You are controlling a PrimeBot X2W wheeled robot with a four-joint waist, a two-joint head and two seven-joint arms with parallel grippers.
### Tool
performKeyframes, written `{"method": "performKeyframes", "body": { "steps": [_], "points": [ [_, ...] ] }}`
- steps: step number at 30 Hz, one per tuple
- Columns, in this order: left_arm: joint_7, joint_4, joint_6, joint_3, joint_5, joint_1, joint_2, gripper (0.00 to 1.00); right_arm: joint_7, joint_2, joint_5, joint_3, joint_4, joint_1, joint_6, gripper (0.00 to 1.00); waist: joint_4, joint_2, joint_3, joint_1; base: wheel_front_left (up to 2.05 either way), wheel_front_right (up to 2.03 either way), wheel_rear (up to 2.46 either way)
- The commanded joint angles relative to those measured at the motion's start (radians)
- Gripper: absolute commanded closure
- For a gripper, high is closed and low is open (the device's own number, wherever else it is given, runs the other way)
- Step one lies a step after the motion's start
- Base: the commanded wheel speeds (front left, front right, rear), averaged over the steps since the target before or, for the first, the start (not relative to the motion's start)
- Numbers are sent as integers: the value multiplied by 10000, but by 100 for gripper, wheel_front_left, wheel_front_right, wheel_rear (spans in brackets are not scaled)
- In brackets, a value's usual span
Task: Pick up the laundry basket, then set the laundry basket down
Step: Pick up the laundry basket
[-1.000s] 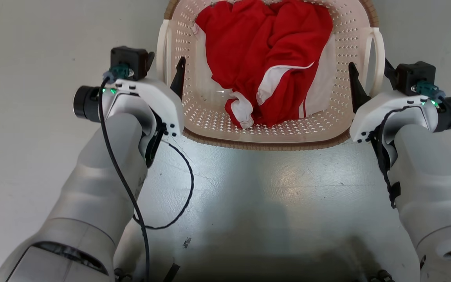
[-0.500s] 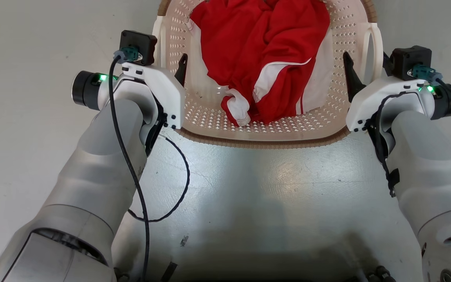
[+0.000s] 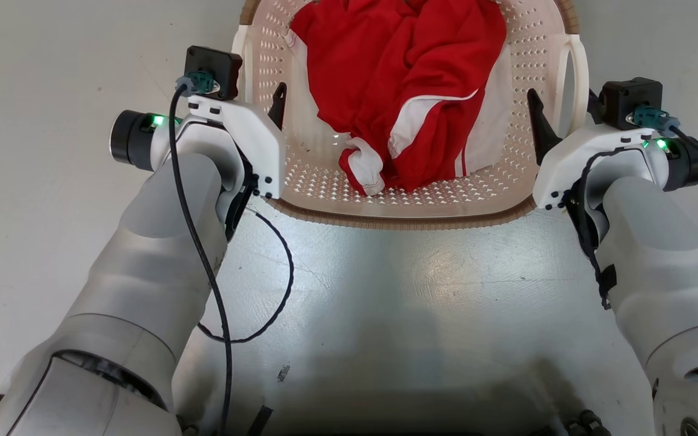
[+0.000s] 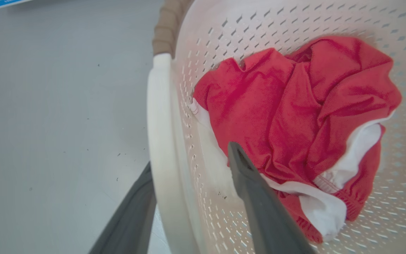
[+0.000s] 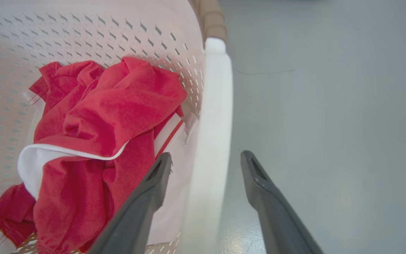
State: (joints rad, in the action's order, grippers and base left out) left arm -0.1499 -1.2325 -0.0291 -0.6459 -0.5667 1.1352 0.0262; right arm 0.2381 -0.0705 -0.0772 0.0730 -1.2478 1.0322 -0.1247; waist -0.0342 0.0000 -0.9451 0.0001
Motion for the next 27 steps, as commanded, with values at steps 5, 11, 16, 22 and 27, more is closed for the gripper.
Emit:
{"method": "performKeyframes", "body": {
  "steps": [5, 11, 16, 22, 27],
  "points": [
    [-40, 46, 65, -77, -256, -5, 240, 100, 126, 202, 89, -416, -45, -86, -60, 100, -23, 0, 64, -1, 0, 0, 0],
    [87, 127, 118, -243, -527, -134, 240, 100, 34, 202, -6, -447, -113, -189, -60, 100, -45, 0, 269, -1, 0, 0, 0],
    [368, 282, 162, -481, -866, -398, 240, 100, -151, 202, -166, -437, -181, -378, -60, 100, -100, 0, 591, -1, 0, 0, 0],
    [634, 393, 215, -842, -1225, -840, 240, 100, -445, 202, 212, -956, -289, -758, -60, 100, -210, 0, 1269, -1, 0, 0, 0],
    [834, 410, 279, -1098, -1565, -1338, 240, 100, -806, 202, 899, -1676, -344, -1238, -60, 100, -251, 0, 2105, -1, 0, 0, 0]
  ]
}}
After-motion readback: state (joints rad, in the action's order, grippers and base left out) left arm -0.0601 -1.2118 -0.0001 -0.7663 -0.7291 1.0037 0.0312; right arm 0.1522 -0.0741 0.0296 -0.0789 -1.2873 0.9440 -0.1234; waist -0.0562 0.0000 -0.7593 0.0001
